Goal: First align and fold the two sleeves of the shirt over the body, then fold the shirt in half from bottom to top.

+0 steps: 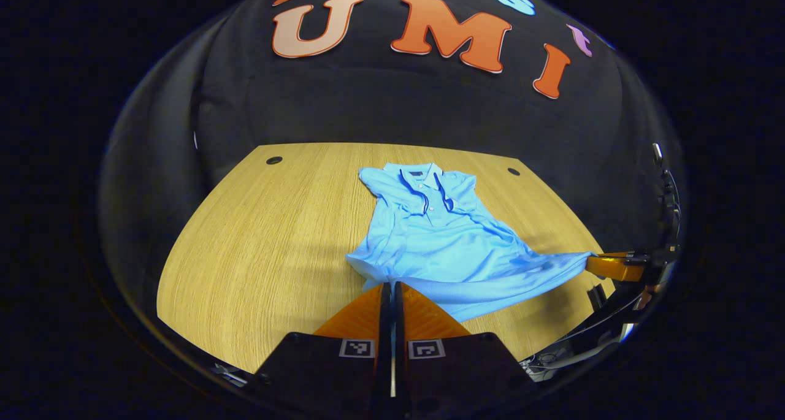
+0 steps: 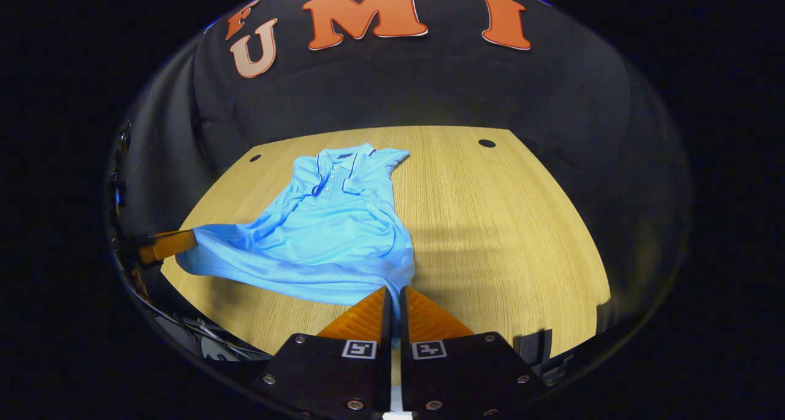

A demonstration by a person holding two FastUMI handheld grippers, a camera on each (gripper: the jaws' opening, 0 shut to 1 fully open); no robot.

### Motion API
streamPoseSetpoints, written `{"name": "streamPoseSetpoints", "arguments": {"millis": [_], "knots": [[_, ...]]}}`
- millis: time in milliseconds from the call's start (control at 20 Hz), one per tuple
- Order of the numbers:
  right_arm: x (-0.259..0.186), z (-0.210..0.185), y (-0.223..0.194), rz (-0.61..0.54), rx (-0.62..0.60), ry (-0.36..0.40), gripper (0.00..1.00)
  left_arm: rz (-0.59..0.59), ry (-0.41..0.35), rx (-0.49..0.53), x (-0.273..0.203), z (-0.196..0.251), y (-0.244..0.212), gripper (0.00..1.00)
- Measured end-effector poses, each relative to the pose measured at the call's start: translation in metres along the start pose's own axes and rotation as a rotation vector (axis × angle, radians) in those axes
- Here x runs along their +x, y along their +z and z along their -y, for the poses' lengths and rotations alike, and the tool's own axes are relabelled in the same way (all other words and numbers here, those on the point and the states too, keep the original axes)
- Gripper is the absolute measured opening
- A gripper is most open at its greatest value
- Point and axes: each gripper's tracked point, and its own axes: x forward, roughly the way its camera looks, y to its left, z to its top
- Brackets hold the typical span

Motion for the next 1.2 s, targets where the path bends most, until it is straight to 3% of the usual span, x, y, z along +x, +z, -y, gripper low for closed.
{"name": "streamPoseSetpoints", "arguments": {"millis": [300, 650, 1200], "knots": [[0.002, 0.001, 0.062, 0.083, -0.028, -0.031, 0.07, 0.088, -0.057, -0.015, 0.007, -0.003, 0.071, 0.06], [0.019, 0.008, 0.139, 0.157, -0.068, -0.076, 0.07, 0.148, -0.101, 0.002, 0.046, -0.003, 0.142, 0.06], [0.122, 0.010, 0.221, 0.105, -0.128, -0.118, 0.07, 0.103, -0.110, -0.012, 0.178, -0.042, 0.217, 0.06]]}}
